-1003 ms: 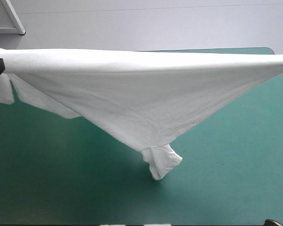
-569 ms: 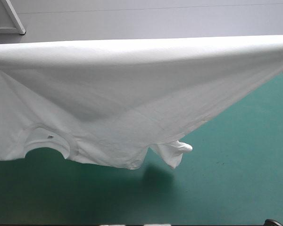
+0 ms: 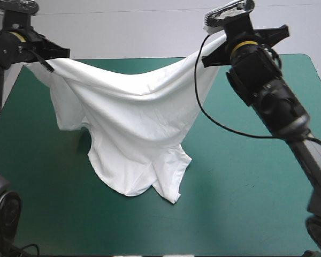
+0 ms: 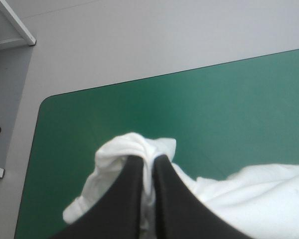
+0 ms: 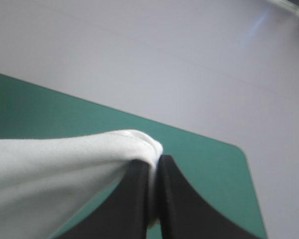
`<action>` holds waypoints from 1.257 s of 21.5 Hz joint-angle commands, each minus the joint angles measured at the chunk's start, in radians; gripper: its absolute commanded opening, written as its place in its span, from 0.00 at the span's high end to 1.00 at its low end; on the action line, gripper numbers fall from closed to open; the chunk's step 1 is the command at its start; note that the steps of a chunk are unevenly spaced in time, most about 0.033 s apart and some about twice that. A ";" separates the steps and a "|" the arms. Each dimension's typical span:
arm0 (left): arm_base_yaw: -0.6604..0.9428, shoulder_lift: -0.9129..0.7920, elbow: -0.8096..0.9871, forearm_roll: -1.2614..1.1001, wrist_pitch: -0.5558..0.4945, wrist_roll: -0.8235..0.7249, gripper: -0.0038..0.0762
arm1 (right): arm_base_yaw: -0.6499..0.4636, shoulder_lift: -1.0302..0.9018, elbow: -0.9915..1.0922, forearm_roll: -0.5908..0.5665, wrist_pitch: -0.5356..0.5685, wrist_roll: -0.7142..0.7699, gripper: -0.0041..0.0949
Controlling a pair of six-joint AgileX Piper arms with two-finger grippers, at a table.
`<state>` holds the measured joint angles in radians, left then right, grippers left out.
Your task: Fold the cloth
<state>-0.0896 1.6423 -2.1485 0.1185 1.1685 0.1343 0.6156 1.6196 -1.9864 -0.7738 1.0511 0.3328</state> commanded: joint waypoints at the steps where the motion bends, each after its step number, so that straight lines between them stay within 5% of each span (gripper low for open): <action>1: 0.000 0.056 -0.019 0.014 -0.155 0.022 0.96 | -0.091 0.087 -0.020 0.061 -0.148 0.008 0.97; 8: 0.000 0.417 -0.019 0.026 -0.546 0.022 0.96 | -0.229 0.360 -0.025 0.020 -0.318 0.231 0.97; 11: 0.000 0.508 -0.019 0.034 -0.619 -0.004 0.95 | -0.249 0.410 -0.025 0.121 -0.374 0.228 0.90; 14: 0.000 0.513 -0.019 0.038 -0.566 -0.030 0.79 | -0.268 0.417 -0.025 0.245 -0.366 0.177 0.56; 15: 0.000 0.508 -0.021 0.046 -0.544 -0.030 0.70 | -0.272 0.414 -0.025 0.262 -0.349 0.159 0.39; 16: 0.000 0.486 -0.025 0.061 -0.479 -0.028 0.51 | -0.272 0.392 -0.025 0.264 -0.286 0.129 0.11; 17: 0.000 0.470 -0.030 0.063 -0.442 -0.026 0.41 | -0.270 0.375 -0.025 0.264 -0.256 0.115 0.02; 20: 0.000 0.394 -0.054 0.107 -0.256 -0.026 0.24 | -0.239 0.273 -0.025 0.268 -0.131 0.043 0.04; 26: 0.000 0.267 -0.068 0.079 0.124 0.004 0.31 | -0.149 0.043 -0.025 0.424 0.136 -0.043 0.12; 27: 0.000 0.257 -0.055 0.068 0.124 0.001 0.32 | -0.143 0.028 -0.025 0.443 0.162 -0.042 0.13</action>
<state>-0.0896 1.9735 -2.1892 0.2032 1.2269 0.1281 0.4603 1.7350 -1.9816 -0.3541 1.1769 0.3118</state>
